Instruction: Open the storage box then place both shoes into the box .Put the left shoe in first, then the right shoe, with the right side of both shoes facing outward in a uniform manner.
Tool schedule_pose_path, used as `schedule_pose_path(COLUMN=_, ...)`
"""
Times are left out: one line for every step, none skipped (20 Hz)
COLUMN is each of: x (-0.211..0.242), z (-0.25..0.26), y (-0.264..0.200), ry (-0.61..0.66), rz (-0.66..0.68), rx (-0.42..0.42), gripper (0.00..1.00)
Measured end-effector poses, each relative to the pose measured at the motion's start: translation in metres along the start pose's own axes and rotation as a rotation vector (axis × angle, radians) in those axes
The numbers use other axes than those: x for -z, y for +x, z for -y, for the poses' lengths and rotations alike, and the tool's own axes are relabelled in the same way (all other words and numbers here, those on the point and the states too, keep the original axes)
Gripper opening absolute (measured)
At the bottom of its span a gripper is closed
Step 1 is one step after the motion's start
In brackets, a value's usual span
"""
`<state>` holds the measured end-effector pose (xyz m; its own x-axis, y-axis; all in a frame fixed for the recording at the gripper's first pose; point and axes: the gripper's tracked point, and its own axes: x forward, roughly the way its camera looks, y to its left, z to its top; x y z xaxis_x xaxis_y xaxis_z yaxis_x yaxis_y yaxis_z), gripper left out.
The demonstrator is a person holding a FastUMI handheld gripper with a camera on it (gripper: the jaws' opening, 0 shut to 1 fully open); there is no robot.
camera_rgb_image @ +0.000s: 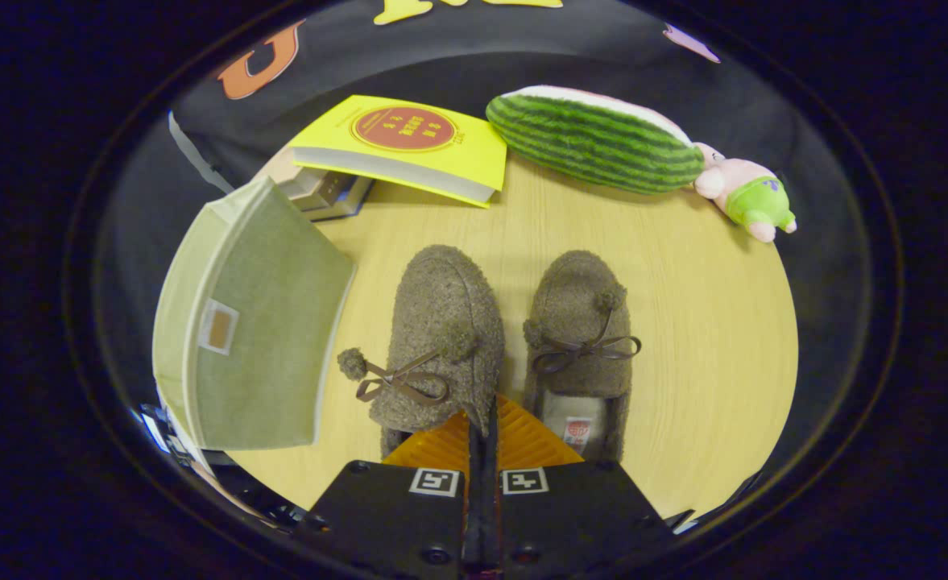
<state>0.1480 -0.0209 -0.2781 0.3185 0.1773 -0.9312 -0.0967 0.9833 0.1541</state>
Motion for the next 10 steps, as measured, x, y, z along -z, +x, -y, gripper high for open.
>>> schedule_pose_path(x=-0.003, z=-0.009, y=-0.012, ry=0.013, rz=0.009, rx=-0.026, gripper=0.06)
schedule_pose_path(x=-0.005, z=-0.015, y=-0.025, ry=0.018, rz=0.02, rx=-0.042, gripper=0.06)
schedule_pose_path(x=-0.01, z=-0.021, y=-0.037, ry=0.018, rz=0.038, rx=-0.046, gripper=0.06)
schedule_pose_path(x=-0.014, z=-0.027, y=-0.049, ry=0.01, rz=0.056, rx=-0.043, gripper=0.06)
schedule_pose_path(x=-0.018, z=-0.034, y=-0.061, ry=0.007, rz=0.075, rx=-0.041, gripper=0.06)
schedule_pose_path(x=-0.022, z=-0.044, y=-0.071, ry=0.004, rz=0.091, rx=-0.045, gripper=0.06)
schedule_pose_path(x=-0.026, z=-0.057, y=-0.08, ry=0.001, rz=0.104, rx=-0.055, gripper=0.06)
schedule_pose_path(x=-0.03, z=-0.069, y=-0.09, ry=-0.002, rz=0.119, rx=-0.067, gripper=0.06)
schedule_pose_path(x=-0.035, z=-0.082, y=-0.098, ry=-0.01, rz=0.133, rx=-0.074, gripper=0.06)
schedule_pose_path(x=-0.039, z=-0.095, y=-0.103, ry=-0.007, rz=0.148, rx=-0.078, gripper=0.06)
